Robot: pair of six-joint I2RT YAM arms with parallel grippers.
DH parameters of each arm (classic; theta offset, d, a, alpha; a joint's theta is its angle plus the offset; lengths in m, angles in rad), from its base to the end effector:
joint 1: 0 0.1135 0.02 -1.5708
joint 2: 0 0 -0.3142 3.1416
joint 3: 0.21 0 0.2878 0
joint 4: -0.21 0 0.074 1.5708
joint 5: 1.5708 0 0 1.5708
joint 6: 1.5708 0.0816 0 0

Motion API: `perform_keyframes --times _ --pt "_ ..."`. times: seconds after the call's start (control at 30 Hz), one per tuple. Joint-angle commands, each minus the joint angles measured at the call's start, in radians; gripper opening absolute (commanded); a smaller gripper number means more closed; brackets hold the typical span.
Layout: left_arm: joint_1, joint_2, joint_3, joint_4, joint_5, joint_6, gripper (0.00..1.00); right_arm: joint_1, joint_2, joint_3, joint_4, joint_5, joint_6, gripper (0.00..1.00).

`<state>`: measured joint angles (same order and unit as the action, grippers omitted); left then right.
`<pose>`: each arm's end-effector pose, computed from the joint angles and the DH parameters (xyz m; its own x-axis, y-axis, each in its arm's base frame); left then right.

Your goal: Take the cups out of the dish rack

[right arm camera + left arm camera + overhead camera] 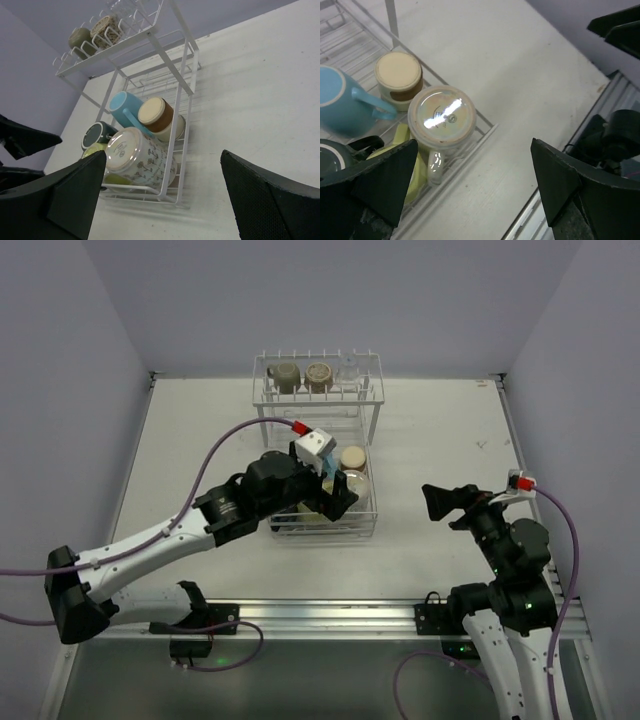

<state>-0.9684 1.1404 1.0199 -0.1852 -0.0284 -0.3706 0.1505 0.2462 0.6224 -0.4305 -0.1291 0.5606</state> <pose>0.1854 -0.2656 0.3779 -0.4517 0.0179 -0.8920 0.6917 0.6385 -0.3374 0.1069 0.0268 0.3409 -0.1921 0.5042 -0.8420 -0.2050 0.8184 0.5368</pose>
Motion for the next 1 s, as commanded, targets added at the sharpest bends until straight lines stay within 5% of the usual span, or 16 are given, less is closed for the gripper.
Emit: perform_keyframes --times 0.0,0.37,0.97 --pt "-0.055 0.115 0.091 -0.042 -0.209 0.079 1.00 -0.003 0.010 -0.033 0.030 -0.058 0.027 0.99" --pt "-0.078 0.392 0.246 -0.082 -0.312 0.122 1.00 -0.003 -0.035 -0.061 0.009 -0.069 0.012 0.99" --pt "-0.078 0.515 0.299 -0.137 -0.341 0.128 1.00 -0.003 -0.028 -0.075 0.012 -0.093 -0.002 0.99"
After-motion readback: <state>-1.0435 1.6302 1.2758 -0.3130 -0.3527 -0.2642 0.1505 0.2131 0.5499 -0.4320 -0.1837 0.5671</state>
